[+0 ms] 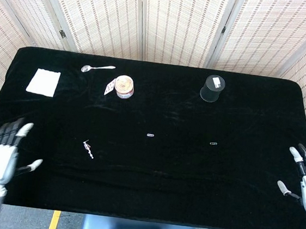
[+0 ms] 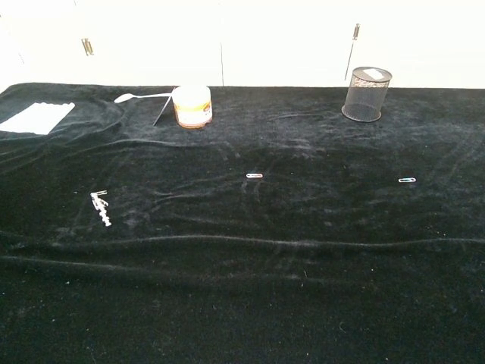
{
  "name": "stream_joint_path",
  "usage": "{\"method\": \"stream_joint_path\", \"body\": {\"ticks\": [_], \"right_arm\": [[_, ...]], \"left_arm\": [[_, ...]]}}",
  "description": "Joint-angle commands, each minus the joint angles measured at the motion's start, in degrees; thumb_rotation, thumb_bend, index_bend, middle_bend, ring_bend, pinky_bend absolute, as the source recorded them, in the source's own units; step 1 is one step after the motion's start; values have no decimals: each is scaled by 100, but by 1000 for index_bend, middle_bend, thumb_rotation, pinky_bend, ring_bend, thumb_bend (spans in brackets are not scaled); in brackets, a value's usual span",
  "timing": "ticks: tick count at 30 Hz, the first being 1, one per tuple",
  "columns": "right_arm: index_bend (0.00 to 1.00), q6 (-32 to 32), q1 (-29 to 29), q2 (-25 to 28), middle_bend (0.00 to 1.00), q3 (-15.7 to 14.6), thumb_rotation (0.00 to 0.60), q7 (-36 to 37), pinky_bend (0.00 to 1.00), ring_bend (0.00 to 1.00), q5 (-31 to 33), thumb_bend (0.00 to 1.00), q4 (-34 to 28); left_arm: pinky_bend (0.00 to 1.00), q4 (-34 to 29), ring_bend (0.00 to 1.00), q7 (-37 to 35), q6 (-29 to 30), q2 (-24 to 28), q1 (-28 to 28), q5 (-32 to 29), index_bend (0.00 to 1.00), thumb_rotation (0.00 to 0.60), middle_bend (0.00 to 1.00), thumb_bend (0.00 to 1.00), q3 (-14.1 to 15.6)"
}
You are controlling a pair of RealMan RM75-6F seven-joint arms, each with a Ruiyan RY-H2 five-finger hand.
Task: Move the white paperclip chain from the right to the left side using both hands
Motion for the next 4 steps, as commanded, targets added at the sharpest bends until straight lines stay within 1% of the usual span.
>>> {"method": "stream_joint_path", "body": {"ticks": [1,4], "right_arm": [[29,14,11,-54,0,-35,600,-184,0,0,-83,252,-70],[29,-15,45,-87,0,-56,600,-314,0,0,-141,251,-91]], "left_arm": [[0,278,0,-64,365,188,499,174,0,600,0,169,243],[0,176,0,-5,133,261,503,181,0,600,0,169,300]]}}
